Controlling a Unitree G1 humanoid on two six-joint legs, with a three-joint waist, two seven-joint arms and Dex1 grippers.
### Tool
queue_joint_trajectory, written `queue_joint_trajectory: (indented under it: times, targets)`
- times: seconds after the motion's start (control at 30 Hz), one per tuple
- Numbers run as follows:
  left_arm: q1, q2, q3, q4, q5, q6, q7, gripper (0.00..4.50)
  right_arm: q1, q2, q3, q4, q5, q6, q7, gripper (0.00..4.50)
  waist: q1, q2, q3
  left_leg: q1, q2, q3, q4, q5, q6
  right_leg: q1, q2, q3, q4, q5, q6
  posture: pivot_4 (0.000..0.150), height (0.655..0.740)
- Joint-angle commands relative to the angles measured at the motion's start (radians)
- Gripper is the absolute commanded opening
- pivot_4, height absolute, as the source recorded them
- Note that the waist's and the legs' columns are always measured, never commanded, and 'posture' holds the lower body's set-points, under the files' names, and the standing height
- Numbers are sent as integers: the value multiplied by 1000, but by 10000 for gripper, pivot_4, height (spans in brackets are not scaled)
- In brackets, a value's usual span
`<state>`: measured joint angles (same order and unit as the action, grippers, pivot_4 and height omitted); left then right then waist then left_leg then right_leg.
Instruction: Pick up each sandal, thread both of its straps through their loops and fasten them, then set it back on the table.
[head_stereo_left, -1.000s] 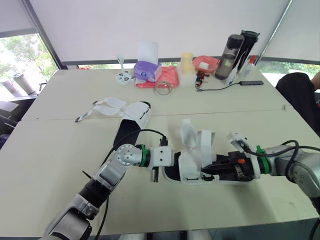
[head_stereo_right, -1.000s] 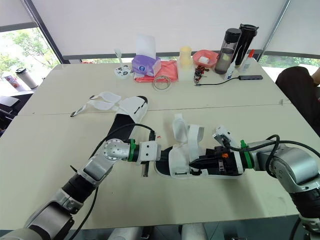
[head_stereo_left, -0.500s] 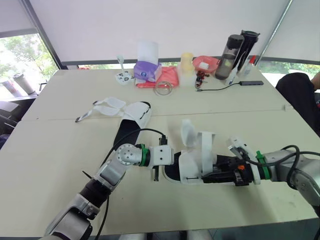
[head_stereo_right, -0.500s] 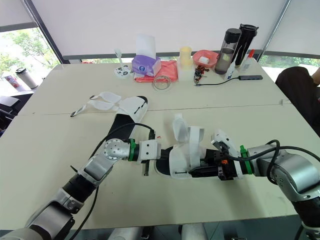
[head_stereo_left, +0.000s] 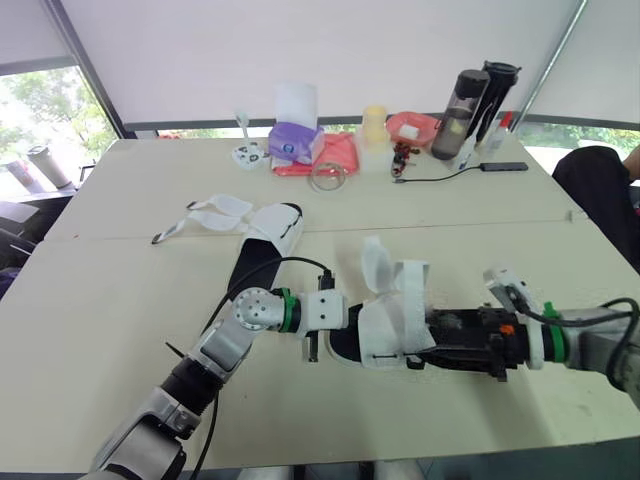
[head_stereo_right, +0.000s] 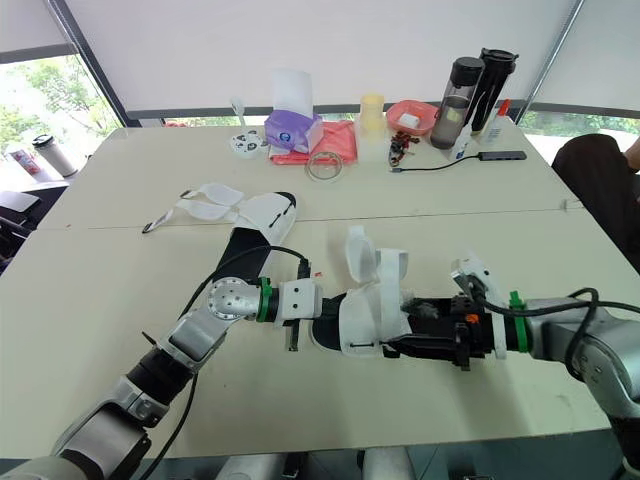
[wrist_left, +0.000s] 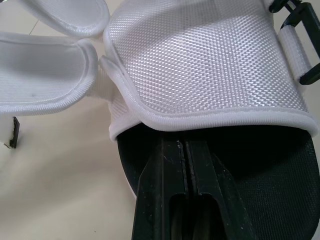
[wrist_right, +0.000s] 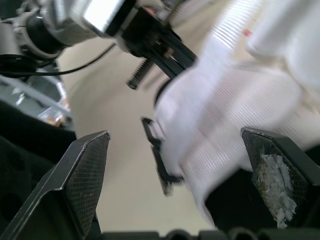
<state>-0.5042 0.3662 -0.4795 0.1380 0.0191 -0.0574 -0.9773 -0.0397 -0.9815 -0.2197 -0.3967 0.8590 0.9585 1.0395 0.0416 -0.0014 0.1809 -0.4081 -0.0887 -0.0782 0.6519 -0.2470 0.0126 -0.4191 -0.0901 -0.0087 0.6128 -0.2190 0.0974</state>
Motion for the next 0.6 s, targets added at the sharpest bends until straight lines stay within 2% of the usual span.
queue_joint_trajectory:
  times: [0.03, 0.17, 0.3, 0.4, 0.6]
  targets:
    - [13, 5, -7, 44, 30, 11, -1, 0, 59, 13, -121, -39, 69, 46, -47, 44863, 0, 0, 0, 0, 0, 0, 0, 0, 0, 0, 0, 0, 0, 0, 0, 1500, 7400]
    - [13, 4, -6, 49, 29, 8, -5, 0, 149, 36, -244, -101, 202, 128, -87, 44863, 1, 0, 0, 0, 0, 0, 0, 0, 0, 0, 0, 0, 0, 0, 0, 1500, 7400]
    - [12, 2, -4, 52, 26, 5, -10, 0, 266, 48, -282, -199, 271, 163, -123, 44863, 0, 0, 0, 0, 0, 0, 0, 0, 0, 0, 0, 0, 0, 0, 0, 1500, 7400]
    - [12, 1, -4, 55, 23, 3, -15, 0, 318, 78, -271, -256, 313, 166, -171, 44863, 0, 0, 0, 0, 0, 0, 0, 0, 0, 1, 0, 0, 0, 0, 0, 1500, 7400]
    - [8, -5, -6, 62, 22, 3, -21, 0, 322, 119, -198, -270, 283, 128, -246, 44863, -1, -1, -1, 1, 0, 0, 0, 0, 0, 1, 0, 0, 0, -2, 4, 1500, 7400]
